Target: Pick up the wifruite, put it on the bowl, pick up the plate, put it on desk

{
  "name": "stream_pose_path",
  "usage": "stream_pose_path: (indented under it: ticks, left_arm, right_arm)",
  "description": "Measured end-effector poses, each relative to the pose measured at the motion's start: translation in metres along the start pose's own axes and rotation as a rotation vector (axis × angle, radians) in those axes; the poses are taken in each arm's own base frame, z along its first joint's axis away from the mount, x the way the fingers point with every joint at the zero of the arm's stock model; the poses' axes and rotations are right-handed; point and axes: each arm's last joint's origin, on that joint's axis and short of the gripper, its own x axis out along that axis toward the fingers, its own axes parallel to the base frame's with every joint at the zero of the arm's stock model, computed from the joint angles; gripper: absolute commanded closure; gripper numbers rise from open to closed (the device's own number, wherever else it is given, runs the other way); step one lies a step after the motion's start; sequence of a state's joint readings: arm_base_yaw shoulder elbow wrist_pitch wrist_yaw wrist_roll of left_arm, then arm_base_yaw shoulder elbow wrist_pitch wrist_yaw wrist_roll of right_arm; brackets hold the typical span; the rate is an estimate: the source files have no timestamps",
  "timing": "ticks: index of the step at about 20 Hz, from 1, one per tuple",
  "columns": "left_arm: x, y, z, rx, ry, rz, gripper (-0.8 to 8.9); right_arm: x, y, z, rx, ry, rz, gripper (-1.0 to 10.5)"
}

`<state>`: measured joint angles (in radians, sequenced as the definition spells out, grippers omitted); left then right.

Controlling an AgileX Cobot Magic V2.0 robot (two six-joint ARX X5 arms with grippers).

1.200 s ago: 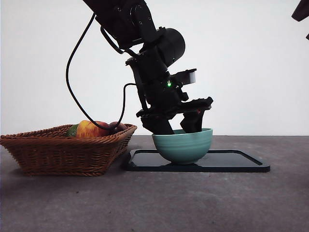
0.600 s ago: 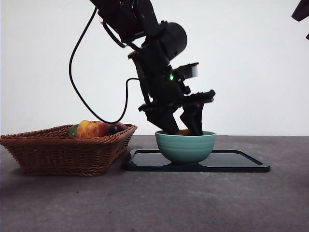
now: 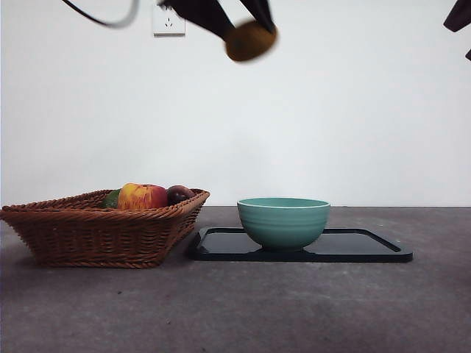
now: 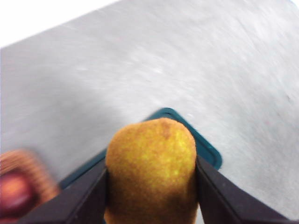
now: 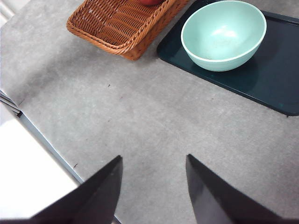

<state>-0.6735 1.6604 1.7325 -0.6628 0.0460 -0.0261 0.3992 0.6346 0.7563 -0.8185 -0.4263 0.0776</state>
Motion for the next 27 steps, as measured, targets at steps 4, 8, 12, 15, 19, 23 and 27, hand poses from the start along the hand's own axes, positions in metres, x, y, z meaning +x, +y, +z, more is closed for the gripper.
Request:
stream_pose_path:
  ticks: [4, 8, 12, 15, 19, 23, 27]
  left_arm:
    - [-0.049, 0.016, 0.001, -0.079, -0.008, 0.136, 6.31]
    - [-0.063, 0.031, -0.026, -0.160, 0.017, 0.200, 6.31]
    - [-0.048, 0.047, -0.076, -0.251, 0.067, 0.258, 6.31]
    - [-0.035, 0.059, -0.105, -0.314, 0.091, 0.304, 6.31]
    - [-0.011, 0.063, -0.142, -0.338, 0.102, 0.318, 6.32]
    - [0.008, 0.068, -0.163, -0.340, 0.131, 0.372, 6.32]
    - [0.033, 0.077, -0.174, -0.348, 0.176, 0.392, 6.32]
  right_arm:
    - [0.000, 0.000, 0.000, -0.003, 0.000, 0.000, 7.3]
    - [0.000, 0.000, 0.000, -0.004, 0.000, -0.001, 7.3]
    - [0.000, 0.000, 0.000, -0.014, 0.000, -0.001, 7.3]
    - [0.000, 0.000, 0.000, -0.018, 0.000, -0.001, 7.3]
    - [0.000, 0.000, 0.000, -0.019, 0.000, -0.001, 7.3]
    - [0.000, 0.000, 0.000, -0.019, 0.000, -0.001, 7.3]
    - [0.000, 0.000, 0.000, -0.019, 0.000, -0.001, 7.3]
